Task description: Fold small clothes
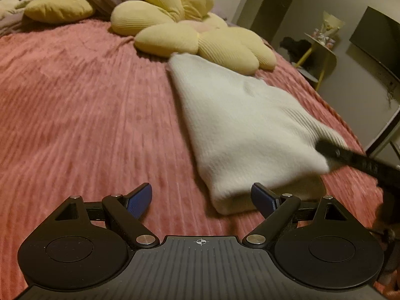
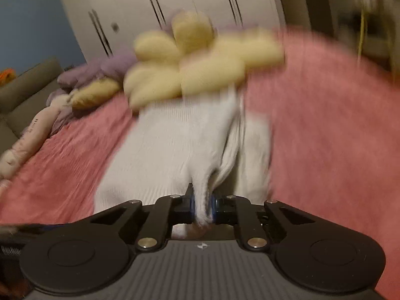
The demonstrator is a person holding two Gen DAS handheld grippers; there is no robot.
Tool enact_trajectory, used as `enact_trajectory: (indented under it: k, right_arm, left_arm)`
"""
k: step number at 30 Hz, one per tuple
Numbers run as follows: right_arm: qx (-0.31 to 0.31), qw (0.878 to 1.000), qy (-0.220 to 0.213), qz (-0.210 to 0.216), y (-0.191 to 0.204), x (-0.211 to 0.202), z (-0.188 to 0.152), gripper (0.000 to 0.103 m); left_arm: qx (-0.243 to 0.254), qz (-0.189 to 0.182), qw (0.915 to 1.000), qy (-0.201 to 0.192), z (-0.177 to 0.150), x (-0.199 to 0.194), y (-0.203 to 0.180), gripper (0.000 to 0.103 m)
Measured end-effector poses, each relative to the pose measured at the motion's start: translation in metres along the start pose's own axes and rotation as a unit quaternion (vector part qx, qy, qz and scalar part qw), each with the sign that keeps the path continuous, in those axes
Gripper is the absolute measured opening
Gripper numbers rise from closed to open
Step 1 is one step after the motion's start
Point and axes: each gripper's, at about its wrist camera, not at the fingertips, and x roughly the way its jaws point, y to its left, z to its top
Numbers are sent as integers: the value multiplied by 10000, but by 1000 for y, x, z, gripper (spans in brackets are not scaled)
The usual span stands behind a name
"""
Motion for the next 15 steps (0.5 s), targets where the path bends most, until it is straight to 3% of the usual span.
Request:
enact_trajectory:
  k: [4,5,6,7,8,10,11,15]
  right_arm:
    - [-189,9961,757,-416,-11,26,-22,16]
    - [-264,9966,660,-425,-11,23,-25,20]
    - [-262,9969,560,-495,-10,17,-21,41]
    - [-201,9969,455,-605,-10,11,-17,49]
    - [-142,9977,225,-627,-12,4,-13,51]
    - [-180,9978,-156,-624,-7,-5,-1,48]
    - [-214,9978,-260,-569,-2,-5,4,40]
    - [-627,9978,-125,-161,30,25,16,15]
  left_arm:
    - [-263,-8,9996,54,6,1,7,91]
    - [-288,-68,9996,2,9,-2,8,91]
    - [-298,-73,9995,-51,12,-3,8,91]
    - [-310,-42,9994,-115,18,-4,8,91]
    - [-310,-5,9994,-172,23,-2,8,91]
    - [-386,64,9986,-345,36,4,5,92]
    - [-465,88,9980,-414,42,10,4,92]
    - [-817,125,9962,-274,48,34,1,92]
